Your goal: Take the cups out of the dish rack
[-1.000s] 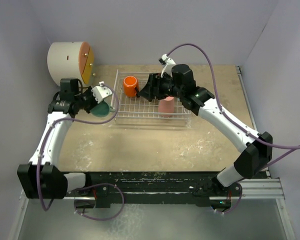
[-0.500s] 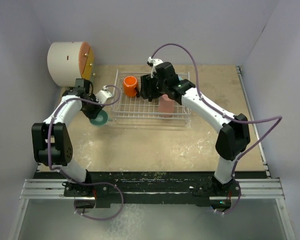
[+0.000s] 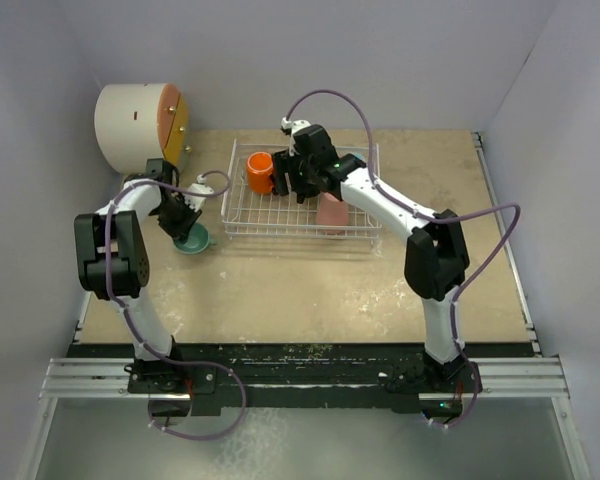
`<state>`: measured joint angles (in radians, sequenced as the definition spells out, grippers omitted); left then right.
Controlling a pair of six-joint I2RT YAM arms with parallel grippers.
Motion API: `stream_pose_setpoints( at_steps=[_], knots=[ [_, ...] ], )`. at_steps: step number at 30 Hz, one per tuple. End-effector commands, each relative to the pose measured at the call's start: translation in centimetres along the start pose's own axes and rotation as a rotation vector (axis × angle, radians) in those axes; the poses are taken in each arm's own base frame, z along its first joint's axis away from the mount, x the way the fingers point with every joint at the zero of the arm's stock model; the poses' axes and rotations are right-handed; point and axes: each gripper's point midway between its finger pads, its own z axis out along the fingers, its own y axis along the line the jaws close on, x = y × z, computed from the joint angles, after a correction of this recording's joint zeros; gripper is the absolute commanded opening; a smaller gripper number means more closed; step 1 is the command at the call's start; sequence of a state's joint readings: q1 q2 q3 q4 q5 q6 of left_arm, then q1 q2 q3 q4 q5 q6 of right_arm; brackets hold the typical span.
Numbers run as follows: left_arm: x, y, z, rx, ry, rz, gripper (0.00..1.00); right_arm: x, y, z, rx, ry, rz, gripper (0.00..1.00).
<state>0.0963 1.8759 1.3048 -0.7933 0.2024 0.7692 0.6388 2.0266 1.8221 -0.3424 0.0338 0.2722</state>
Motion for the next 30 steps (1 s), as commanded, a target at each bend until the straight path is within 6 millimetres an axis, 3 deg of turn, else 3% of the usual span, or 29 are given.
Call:
stream_pose_setpoints(
  at_steps=[1,6,10,14,19,26,30],
  knots=[
    [-2.0,1.6,0.0,-0.015,-0.059,-0.001,0.00,-3.0,-0.2,0.2,0.033,-0.090,-0.051,0.74],
    [-2.0,2.3,-0.3,-0.044,-0.061,0.008,0.13,-2.5,-0.3,2.2,0.079,-0.085,-0.116,0.73],
    [-2.3,3.3,-2.1,-0.126,-0.083,0.033,0.28,-2.3,0.1,3.7,0.097,-0.087,-0.143,0.72],
    [-4.0,3.5,-4.9,-0.161,-0.148,0.046,0.53,-2.5,0.5,5.0,0.094,-0.092,-0.140,0.71],
    [-5.9,2.9,-7.6,-0.134,-0.219,0.053,0.54,-2.0,0.4,6.3,0.106,-0.077,-0.144,0.69],
    [-5.5,1.8,-7.2,-0.100,-0.226,0.052,0.52,-1.8,0.7,6.9,0.108,-0.077,-0.156,0.62],
    [-7.6,1.1,-10.3,-0.094,-0.325,0.056,0.54,-1.9,1.1,7.3,0.106,-0.089,-0.174,0.53]
  ],
)
